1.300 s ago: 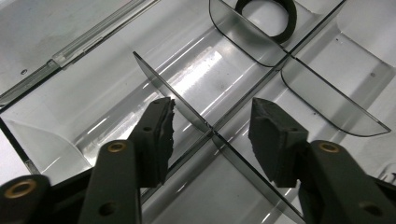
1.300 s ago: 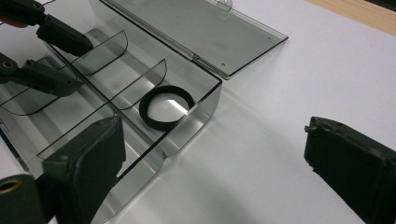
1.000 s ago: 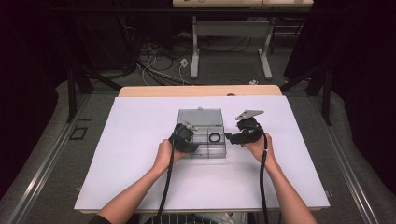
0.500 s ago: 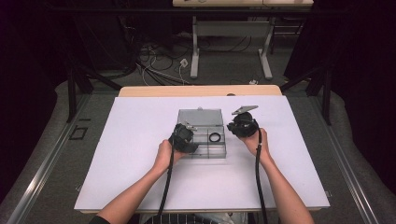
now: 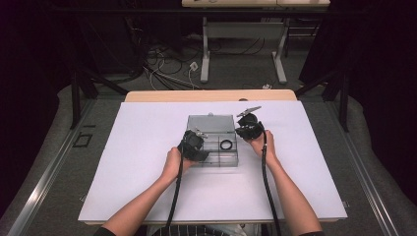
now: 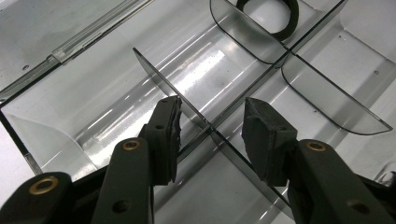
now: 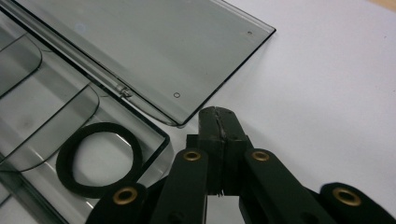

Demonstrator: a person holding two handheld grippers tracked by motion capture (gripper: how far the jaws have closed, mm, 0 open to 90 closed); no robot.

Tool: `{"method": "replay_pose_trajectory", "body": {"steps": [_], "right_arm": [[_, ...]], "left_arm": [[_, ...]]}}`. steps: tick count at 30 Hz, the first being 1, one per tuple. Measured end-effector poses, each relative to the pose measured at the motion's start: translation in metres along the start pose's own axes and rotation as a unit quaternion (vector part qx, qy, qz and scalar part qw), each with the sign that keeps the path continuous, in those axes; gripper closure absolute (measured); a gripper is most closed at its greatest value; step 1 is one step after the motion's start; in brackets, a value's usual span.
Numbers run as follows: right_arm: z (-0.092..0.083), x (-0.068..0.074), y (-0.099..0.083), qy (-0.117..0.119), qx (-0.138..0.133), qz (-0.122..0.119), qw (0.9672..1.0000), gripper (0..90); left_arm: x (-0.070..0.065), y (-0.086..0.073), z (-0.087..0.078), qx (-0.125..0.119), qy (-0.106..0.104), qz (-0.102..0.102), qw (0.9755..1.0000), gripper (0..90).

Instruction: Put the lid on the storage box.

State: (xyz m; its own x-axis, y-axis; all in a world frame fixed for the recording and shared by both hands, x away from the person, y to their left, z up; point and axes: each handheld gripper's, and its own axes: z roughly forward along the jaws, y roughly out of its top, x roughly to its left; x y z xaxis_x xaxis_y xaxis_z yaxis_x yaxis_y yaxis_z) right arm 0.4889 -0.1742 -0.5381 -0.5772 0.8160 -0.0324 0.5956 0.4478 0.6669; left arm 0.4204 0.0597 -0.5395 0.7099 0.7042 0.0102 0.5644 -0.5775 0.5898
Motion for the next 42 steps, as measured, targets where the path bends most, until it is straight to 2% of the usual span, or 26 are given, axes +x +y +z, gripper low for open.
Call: {"method": "replay_pose_trajectory", "body": {"steps": [2, 5, 6, 8, 14, 19, 27, 30, 37, 40, 42], "right_arm": [[0.003, -0.001, 0.0, 0.005, 0.004, 0.004, 1.0, 90.0], [0.007, -0.001, 0.0, 0.004, 0.0, 0.01, 0.9999, 90.0], [0.01, -0.001, 0.0, 0.004, -0.009, 0.01, 0.9999, 90.0], [0.012, -0.002, -0.001, 0.005, -0.006, 0.016, 0.9998, 90.0], [0.018, -0.003, -0.001, -0.002, -0.015, 0.011, 0.9998, 90.0], [0.02, -0.003, -0.001, -0.009, -0.027, 0.023, 0.9993, 90.0], [0.012, -0.004, 0.002, -0.011, -0.074, 0.035, 0.9966, 90.0], [0.009, -0.005, 0.003, -0.015, -0.091, 0.03, 0.9953, 90.0], [0.006, -0.006, 0.003, -0.02, -0.103, 0.027, 0.9941, 90.0], [0.002, -0.005, 0.004, -0.021, -0.114, 0.035, 0.9926, 90.0], [0.0, -0.006, 0.004, -0.021, -0.121, 0.032, 0.9919, 90.0]], "left_arm": [[0.0, 0.0, 0.0, 0.0, 0.0, 0.0, 1.0, 56.6], [0.0, 0.0, 0.0, 0.0, -0.001, 0.002, 1.0, 56.5], [0.0, 0.0, 0.0, 0.0, 0.0, 0.002, 1.0, 56.5], [0.0, 0.0, 0.0, 0.0, 0.0, 0.002, 1.0, 56.5], [0.0, 0.0, 0.0, -0.002, -0.001, 0.001, 1.0, 56.4], [0.0, -0.001, 0.0, -0.003, 0.001, 0.0, 1.0, 56.4], [-0.001, -0.001, 0.0, -0.003, 0.001, 0.003, 1.0, 56.2], [-0.001, -0.001, 0.0, -0.004, 0.001, 0.003, 1.0, 56.2], [-0.001, -0.001, 0.0, -0.004, 0.002, 0.004, 1.0, 56.1], [-0.001, -0.001, 0.0, -0.004, 0.002, 0.006, 1.0, 56.1], [-0.001, -0.001, 0.0, -0.004, 0.002, 0.005, 1.0, 56.1]]}}
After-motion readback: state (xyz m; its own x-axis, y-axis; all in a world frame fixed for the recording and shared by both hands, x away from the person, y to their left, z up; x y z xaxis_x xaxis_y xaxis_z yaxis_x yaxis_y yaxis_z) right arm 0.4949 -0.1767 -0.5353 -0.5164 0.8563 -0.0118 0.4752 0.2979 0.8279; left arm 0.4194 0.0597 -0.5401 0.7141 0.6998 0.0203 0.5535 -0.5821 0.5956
